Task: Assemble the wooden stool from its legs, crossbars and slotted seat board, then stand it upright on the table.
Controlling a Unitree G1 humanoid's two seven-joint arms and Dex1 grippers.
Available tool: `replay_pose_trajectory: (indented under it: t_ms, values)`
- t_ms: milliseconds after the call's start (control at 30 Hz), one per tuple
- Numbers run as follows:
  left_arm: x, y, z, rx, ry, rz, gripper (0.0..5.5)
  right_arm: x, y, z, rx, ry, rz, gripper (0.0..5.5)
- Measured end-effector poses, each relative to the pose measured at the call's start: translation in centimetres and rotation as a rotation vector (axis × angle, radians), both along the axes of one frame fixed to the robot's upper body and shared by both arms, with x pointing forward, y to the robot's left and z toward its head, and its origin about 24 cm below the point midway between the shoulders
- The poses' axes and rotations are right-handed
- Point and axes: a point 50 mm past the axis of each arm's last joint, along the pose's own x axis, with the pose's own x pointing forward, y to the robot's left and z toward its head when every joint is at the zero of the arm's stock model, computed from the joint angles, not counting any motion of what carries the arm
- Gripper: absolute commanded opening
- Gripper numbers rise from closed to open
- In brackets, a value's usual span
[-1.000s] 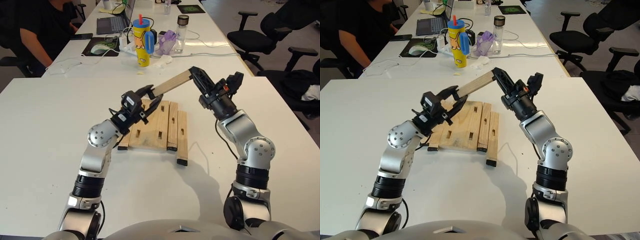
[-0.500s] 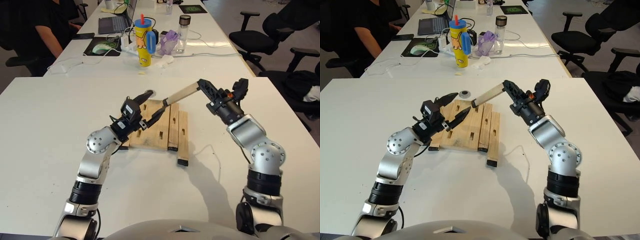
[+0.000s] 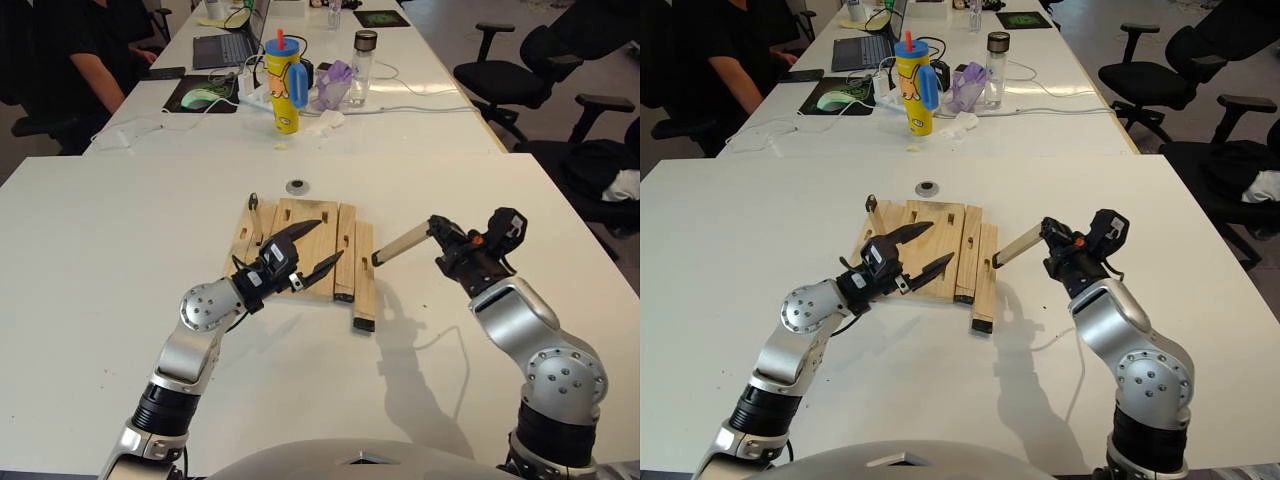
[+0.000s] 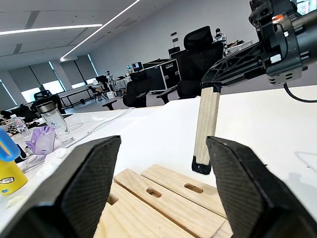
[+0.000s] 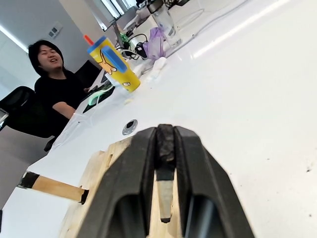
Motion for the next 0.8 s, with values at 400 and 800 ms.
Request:
replay_pose_trajectory:
  t_ms: [400, 800]
  values:
    - [0.0, -0.2, -0.1, -0.001, 0.013, 0.000, 3.20, 0.7, 0.8, -0.7, 0.021, 0.008, -0.074, 0.42]
    - [0.1, -0.6, -0.1, -0.013, 0.015, -0.009, 3.20, 1.2, 1.0, -2.0, 0.048, 0.034, -0.120, 0.42]
